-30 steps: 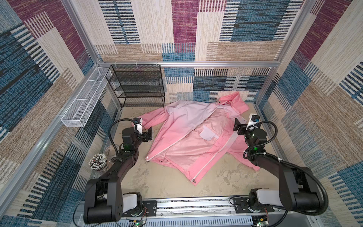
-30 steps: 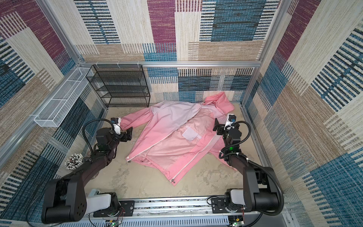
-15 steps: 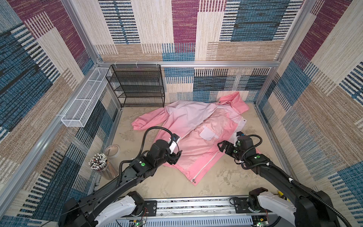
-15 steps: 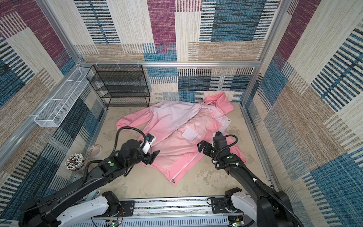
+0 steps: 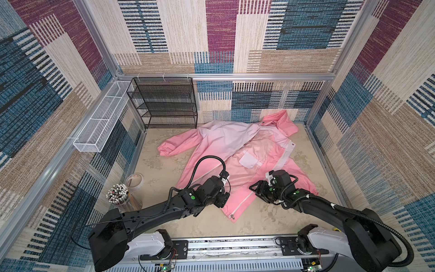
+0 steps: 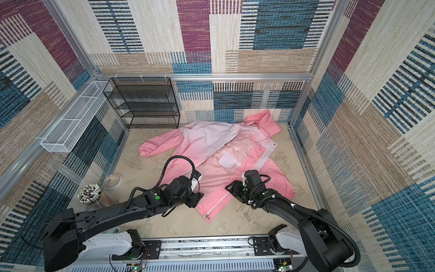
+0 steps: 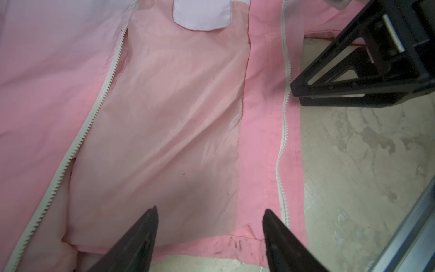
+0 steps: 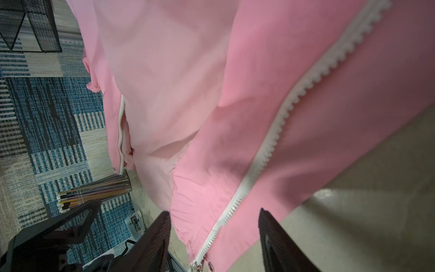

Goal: Zip up the jacket
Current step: 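Reach both grippers to the bottom hems of the two jacket front panels, then grasp the zipper pull end with left gripper while right gripper grasps opposite zipper edge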

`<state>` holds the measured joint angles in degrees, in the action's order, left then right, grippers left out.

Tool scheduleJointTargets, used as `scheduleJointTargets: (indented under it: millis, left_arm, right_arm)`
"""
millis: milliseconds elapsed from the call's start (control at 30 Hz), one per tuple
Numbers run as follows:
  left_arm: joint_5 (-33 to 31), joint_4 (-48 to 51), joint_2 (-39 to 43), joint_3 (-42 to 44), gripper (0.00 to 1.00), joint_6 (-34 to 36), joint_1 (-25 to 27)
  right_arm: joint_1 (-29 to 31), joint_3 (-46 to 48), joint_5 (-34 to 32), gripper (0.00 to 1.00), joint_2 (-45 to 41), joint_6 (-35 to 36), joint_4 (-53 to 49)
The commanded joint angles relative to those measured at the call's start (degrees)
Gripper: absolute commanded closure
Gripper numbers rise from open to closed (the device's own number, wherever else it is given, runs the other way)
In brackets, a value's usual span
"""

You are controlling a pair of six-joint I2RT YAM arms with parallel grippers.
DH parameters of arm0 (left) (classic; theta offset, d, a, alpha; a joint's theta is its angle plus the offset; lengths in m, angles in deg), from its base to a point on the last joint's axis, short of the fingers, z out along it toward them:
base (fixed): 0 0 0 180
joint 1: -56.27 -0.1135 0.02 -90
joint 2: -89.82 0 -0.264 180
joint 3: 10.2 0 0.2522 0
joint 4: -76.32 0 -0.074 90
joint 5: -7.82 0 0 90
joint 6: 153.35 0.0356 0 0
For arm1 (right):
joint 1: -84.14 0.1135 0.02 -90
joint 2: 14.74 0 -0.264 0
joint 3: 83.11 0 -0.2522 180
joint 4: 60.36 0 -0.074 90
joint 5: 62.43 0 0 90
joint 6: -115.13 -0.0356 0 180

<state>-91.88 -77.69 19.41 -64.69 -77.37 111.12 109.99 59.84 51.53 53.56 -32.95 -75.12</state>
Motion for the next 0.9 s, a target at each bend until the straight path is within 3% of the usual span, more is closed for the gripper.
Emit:
scheduleJointTargets:
  millis: [0,233,733,867]
  left_arm:
    - [1.72,-0.89,-0.32,-0.7,0.27,-4.03,0.0]
    - [1.96,-0.89,-0.83,-1.18,0.28,-4.08,0.42]
    - [3.81,-0.87,-4.59,-2.51,0.28,-4.79,1.86]
    - [4.22,-0.82,-5.56,-2.96,0.28,-4.46,2.19]
  right_arm:
    - [0.08,0.06,-0.76,0.39,0.34,-1.33,3.88]
    - [0.08,-1.75,0.63,0.42,4.88,-1.02,6.09]
    - [0.08,1.14,-0.47,0.42,4.57,-2.81,8.12]
    - [0.08,1.59,1.42,0.49,4.73,-2.78,10.82]
